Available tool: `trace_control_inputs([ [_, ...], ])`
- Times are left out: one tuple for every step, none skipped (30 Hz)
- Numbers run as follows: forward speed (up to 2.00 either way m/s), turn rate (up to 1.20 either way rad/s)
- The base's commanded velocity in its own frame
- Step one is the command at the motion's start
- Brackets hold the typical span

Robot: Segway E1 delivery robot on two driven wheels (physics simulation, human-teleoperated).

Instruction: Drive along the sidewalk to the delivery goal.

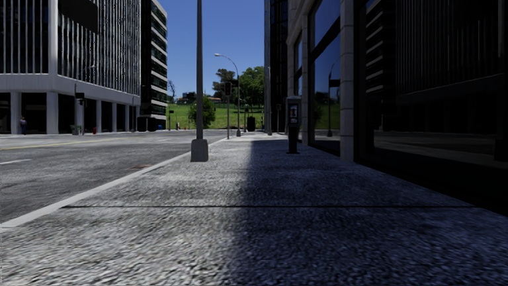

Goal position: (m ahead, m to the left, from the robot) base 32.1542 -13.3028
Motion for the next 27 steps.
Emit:
trace_control_inputs([
  [2.00,0.00],
  [2.00,0.00],
  [2.00,0.00],
  [2.00,0.00],
  [2.00,0.00],
  [2.00,0.00],
  [2.00,0.00],
  [2.00,0.00],
  [2.00,0.00],
  [2.00,0.00],
  [2.00,0.00],
  [2.00,0.00],
  [2.00,0.00],
  [2.00,0.00],
  [2.00,0.00],
  [2.00,0.00],
  [2.00,0.00],
  [2.00,0.00],
  [2.00,0.00],
  [2.00,0.00],
  [2.00,0.00],
  [2.00,0.00],
  [2.00,0.00],
  [2.00,0.00],
  [2.00,0.00],
  [2.00,0.00],
  [2.00,0.00],
])
